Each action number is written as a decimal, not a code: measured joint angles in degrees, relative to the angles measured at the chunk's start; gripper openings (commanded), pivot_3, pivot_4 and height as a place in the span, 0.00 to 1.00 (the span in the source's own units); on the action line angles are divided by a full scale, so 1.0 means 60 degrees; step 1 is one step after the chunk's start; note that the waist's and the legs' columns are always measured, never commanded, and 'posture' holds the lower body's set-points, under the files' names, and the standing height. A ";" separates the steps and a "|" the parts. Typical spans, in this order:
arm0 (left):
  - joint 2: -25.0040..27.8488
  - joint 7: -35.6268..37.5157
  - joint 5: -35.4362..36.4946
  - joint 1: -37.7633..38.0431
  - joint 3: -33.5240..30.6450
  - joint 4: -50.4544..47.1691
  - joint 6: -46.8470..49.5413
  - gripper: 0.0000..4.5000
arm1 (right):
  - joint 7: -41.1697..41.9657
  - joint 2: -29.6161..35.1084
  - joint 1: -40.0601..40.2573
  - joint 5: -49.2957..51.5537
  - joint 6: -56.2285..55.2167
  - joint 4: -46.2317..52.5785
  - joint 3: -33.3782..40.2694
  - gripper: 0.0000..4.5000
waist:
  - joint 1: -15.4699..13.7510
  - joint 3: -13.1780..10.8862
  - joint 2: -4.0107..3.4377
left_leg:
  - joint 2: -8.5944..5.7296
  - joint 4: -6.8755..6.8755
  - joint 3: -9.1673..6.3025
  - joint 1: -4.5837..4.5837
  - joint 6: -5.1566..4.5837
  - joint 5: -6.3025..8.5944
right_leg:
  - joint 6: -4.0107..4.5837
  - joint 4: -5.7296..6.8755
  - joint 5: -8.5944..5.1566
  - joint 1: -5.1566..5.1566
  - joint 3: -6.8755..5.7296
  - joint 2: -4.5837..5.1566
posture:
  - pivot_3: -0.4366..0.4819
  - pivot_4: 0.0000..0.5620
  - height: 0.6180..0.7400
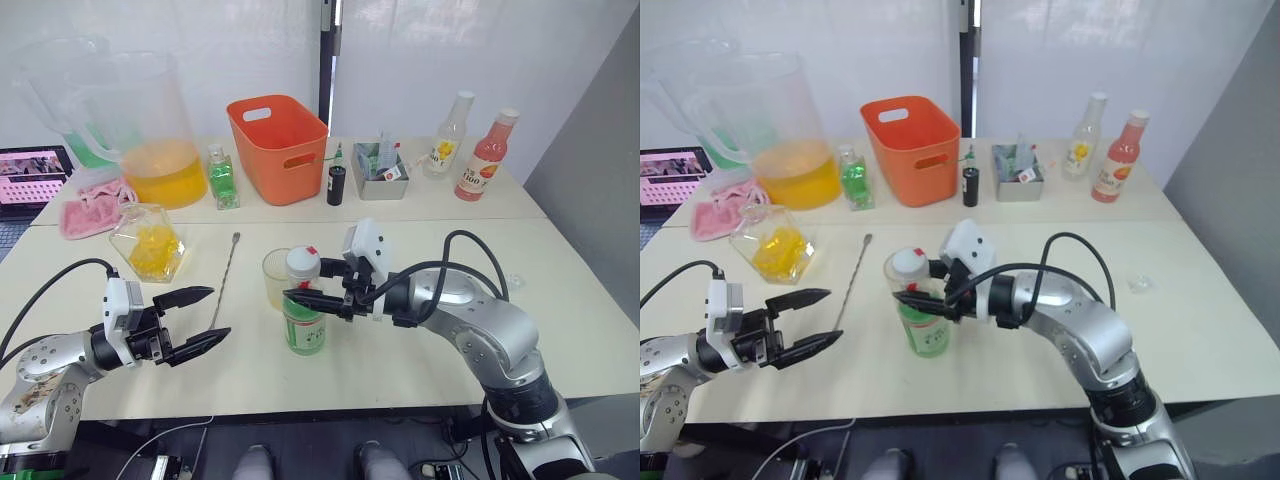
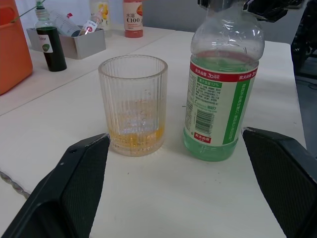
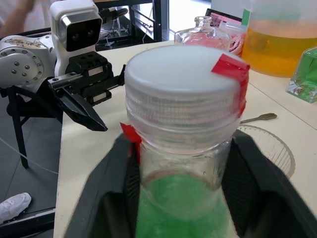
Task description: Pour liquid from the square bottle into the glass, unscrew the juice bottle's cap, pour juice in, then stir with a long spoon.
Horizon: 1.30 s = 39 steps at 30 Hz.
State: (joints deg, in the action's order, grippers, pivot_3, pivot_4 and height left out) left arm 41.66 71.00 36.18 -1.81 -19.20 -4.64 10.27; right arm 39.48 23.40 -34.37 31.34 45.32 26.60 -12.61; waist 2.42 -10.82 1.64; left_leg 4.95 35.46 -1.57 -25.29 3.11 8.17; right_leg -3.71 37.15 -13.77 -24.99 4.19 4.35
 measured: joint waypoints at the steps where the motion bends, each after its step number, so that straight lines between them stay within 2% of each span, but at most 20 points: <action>1: 0.0000 0.0008 -0.0007 -0.0002 0.0000 0.0004 -0.0002 1.00 | 0.0033 0.0055 0.0045 0.0066 0.0042 0.0000 0.0005 0.84 | 0.0000 0.0000 0.0000 | 0.0000 0.0000 0.0001 -0.0001 0.0000 0.0000 | 0.0000 -0.0001 0.0000 0.0000 0.0000 0.0001 | 0.48 0.27 0.70; 3: 0.0000 0.0025 -0.0010 -0.0022 0.0003 0.0013 -0.0004 1.00 | 0.0082 0.0114 0.0094 0.0153 0.0077 0.0000 0.0040 0.99 | -0.0005 0.0000 0.0000 | 0.0000 0.0000 0.0001 -0.0001 0.0000 0.0000 | 0.0000 -0.0001 0.0000 0.0000 0.0000 0.0001 | 0.48 0.27 0.70; 11: 0.0005 0.0071 0.0000 -0.0268 0.0011 0.0061 0.0011 1.00 | 0.0690 0.0595 0.0293 0.0582 -0.0084 -0.0119 0.0829 1.00 | -0.0015 0.0000 0.0001 | -0.0001 0.0000 0.0000 -0.0001 0.0000 0.0000 | -0.0001 -0.0003 0.0000 0.0002 0.0000 0.0000 | 0.48 0.27 0.70; 17: 0.0486 0.0126 0.0794 -0.0215 -0.0194 -0.0357 0.1052 1.00 | 0.2166 0.1759 0.0825 0.1272 -0.0223 -0.0186 0.1518 1.00 | -0.0027 0.0000 0.0003 | -0.0001 0.0000 0.0001 -0.0001 0.0000 0.0000 | 0.0000 -0.0006 -0.0005 0.0004 0.0000 0.0002 | 0.48 0.27 0.70; 20: 0.0677 0.0301 0.1000 -0.0101 -0.0229 -0.0685 0.1266 1.00 | 0.3018 0.2181 0.0723 0.1375 -0.0421 -0.0431 0.1558 1.00 | 0.0015 0.0000 0.0002 | 0.0000 0.0000 0.0002 0.0005 0.0000 0.0000 | 0.0067 -0.0005 -0.0043 0.0004 0.0001 0.0002 | 0.48 0.27 0.70; 26: 0.1023 0.0601 0.1133 0.0129 -0.0264 -0.1303 0.1605 1.00 | 0.4161 0.1994 -0.0443 0.1029 -0.1406 -0.1595 0.1119 1.00 | 0.0028 0.0000 0.0003 | 0.0000 0.0000 0.0002 0.0005 0.0000 0.0000 | 0.0066 -0.0005 -0.0042 0.0003 0.0000 0.0000 | 0.48 0.27 0.70; 34: 0.1239 0.0796 0.1093 0.0728 -0.0441 -0.1465 0.1557 1.00 | 0.5154 0.1448 -0.1349 0.0481 -0.2298 -0.2840 0.0368 1.00 | -0.0004 -0.0001 0.0002 | 0.0000 -0.0001 0.0002 0.0002 0.0000 0.0000 | 0.0065 -0.0003 -0.0043 0.0001 -0.0001 0.0000 | 0.48 0.27 0.70; 39: 0.1237 0.0644 0.0962 0.0759 -0.0742 -0.1480 0.1367 1.00 | 0.6051 0.0796 -0.2339 0.0140 -0.2756 -0.4033 -0.0155 1.00 | 0.0006 -0.0001 0.0001 | 0.0001 0.0000 0.0001 0.0004 0.0000 0.0000 | 0.0067 0.0001 -0.0041 -0.0002 -0.0001 -0.0001 | 0.48 0.27 0.70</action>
State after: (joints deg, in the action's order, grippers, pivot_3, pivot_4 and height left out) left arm 49.08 74.86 41.96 2.74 -23.65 -13.52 18.47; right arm 75.79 28.17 -48.40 32.17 28.78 2.40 -13.54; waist 2.45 -10.82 1.64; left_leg 4.95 35.46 -1.56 -25.27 3.11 8.17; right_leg -3.31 37.16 -14.01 -25.00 4.18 4.34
